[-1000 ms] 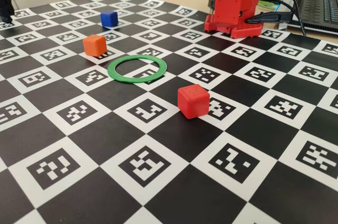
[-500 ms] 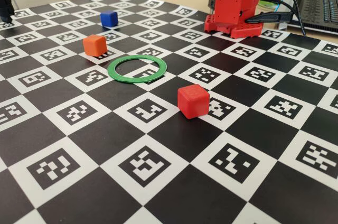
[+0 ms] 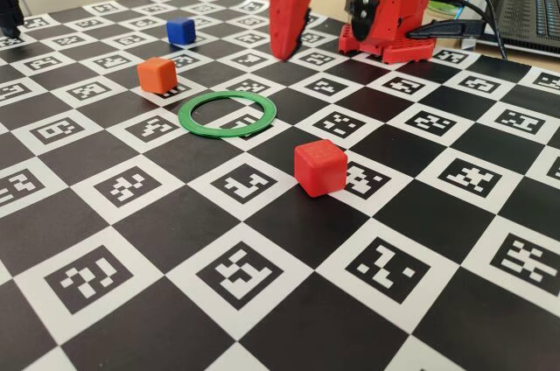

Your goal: Grab the red cube then put it in the green circle then put the blue cube on top and finally the orange cube on top

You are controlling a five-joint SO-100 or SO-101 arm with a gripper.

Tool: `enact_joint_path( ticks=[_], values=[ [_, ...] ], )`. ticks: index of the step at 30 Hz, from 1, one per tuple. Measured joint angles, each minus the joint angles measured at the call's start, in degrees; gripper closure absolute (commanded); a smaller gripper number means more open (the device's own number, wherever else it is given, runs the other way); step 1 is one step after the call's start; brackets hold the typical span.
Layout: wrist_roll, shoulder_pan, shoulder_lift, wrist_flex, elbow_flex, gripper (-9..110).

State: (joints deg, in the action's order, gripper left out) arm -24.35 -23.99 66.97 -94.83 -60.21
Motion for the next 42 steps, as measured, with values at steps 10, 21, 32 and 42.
enact_joint_path(
  ticks=[10,21,32,42],
  values=[
    [1.14,0.0,-7.12,9.4,-6.33,56],
    [-0.26,0.0,-10.99,13.8,-7.12,57],
    [-6.5,-0.7,-11.51,14.5,-7.03,60],
    [-16.0,-1.41,-13.62,14.5,-6.06,60]
  ],
)
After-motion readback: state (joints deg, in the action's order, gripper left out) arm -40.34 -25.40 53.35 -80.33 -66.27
